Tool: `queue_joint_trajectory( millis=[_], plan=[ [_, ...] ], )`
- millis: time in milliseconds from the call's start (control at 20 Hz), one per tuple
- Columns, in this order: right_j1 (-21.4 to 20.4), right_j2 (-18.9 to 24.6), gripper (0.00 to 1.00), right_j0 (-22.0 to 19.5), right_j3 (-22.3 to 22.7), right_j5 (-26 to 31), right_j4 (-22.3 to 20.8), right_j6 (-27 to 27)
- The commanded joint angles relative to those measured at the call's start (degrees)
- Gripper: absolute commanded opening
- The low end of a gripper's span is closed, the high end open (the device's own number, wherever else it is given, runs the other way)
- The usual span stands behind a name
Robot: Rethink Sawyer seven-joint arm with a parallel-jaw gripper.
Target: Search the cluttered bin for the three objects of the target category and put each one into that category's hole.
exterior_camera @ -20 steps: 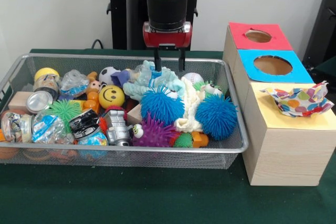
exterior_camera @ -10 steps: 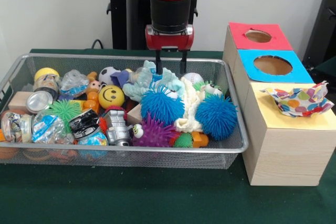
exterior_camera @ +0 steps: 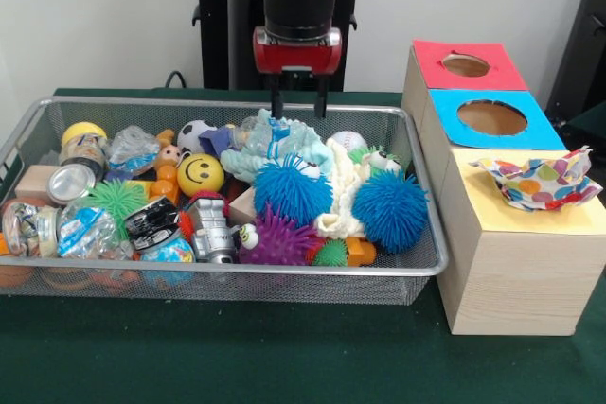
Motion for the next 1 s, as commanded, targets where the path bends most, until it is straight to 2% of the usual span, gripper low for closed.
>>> queue_joint_trajectory(
  millis=[50, 350, 450, 700, 1000],
  plan=[
    [-6.33, 1.46, 1.0, -2.41, 4.44, 2.17, 0.4, -3.39],
    [-6.97, 1.72, 1.0, -1.96, 4.73, 2.71, 0.64, -2.54],
    [-5.13, 0.75, 1.0, -1.16, 4.11, 1.58, -0.65, -1.39],
    [2.96, -2.28, 1.0, 1.32, 0.33, -3.7, -4.42, 1.69],
    [8.17, -3.7, 1.0, 2.19, -2.3, -6.85, -6.23, 2.08]
  ],
)
